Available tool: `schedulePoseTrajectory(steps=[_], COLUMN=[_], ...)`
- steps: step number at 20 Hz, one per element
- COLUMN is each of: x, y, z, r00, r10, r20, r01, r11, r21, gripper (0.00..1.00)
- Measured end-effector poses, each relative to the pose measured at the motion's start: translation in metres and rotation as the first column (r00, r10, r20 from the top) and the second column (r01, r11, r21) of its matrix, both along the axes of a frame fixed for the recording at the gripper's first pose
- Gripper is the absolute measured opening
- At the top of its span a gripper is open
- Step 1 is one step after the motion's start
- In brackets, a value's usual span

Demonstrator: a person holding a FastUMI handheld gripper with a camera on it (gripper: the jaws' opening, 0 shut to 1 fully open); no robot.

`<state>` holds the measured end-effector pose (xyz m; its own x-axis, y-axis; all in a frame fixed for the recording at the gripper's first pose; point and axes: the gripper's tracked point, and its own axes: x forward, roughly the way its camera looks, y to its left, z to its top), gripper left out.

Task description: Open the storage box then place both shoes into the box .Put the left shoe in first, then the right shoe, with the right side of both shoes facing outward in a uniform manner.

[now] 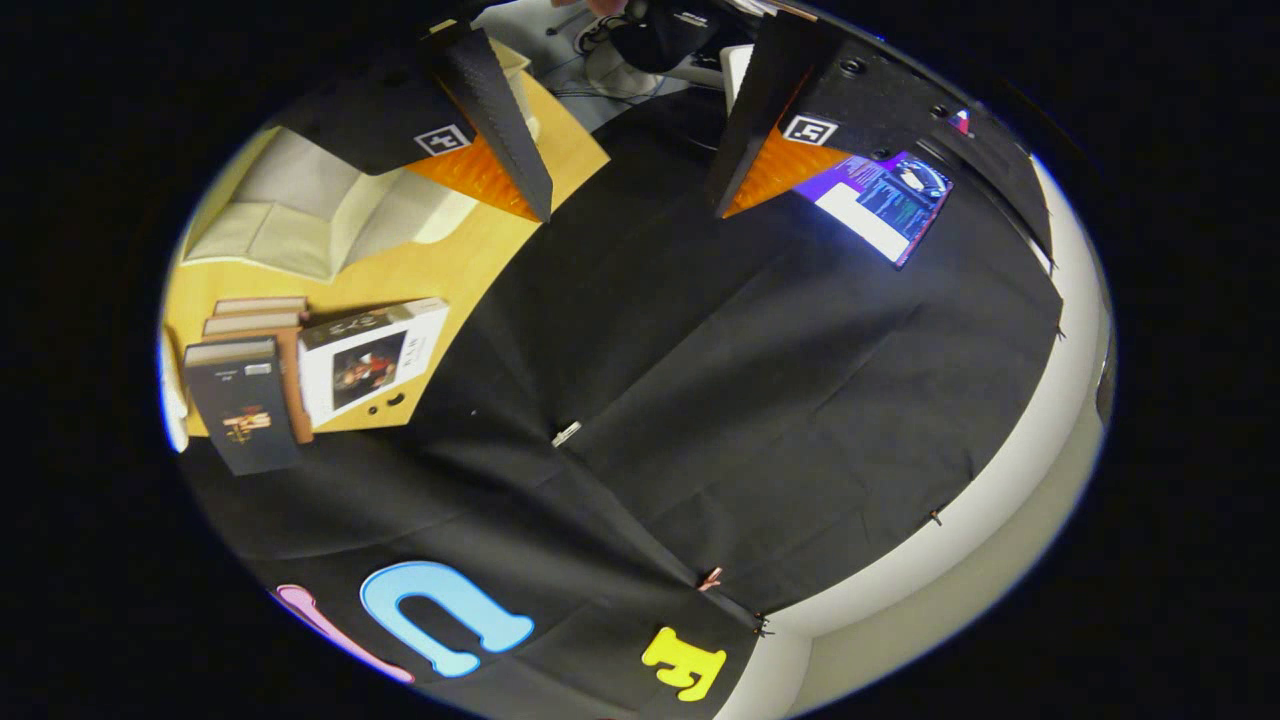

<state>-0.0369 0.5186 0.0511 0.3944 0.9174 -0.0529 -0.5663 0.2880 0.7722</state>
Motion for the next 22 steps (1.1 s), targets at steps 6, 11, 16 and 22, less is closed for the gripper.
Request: schedulePoseTrajectory(steps=[6, 11, 16, 22], x=[0.017, 0.019, 0.015, -0.027], y=[-0.091, -0.173, -0.253, -0.340], z=[-0.021, -0.052, -0.118, -0.254], r00=[0.980, 0.947, 0.900, 0.822], r10=[-0.169, -0.280, -0.420, -0.568], r20=[0.106, 0.159, 0.117, -0.041], r01=[0.182, 0.314, 0.430, 0.424], r11=[0.974, 0.914, 0.810, 0.659], r21=[-0.135, -0.259, -0.398, -0.621], gripper=[0.96, 0.97, 0.97, 0.97])
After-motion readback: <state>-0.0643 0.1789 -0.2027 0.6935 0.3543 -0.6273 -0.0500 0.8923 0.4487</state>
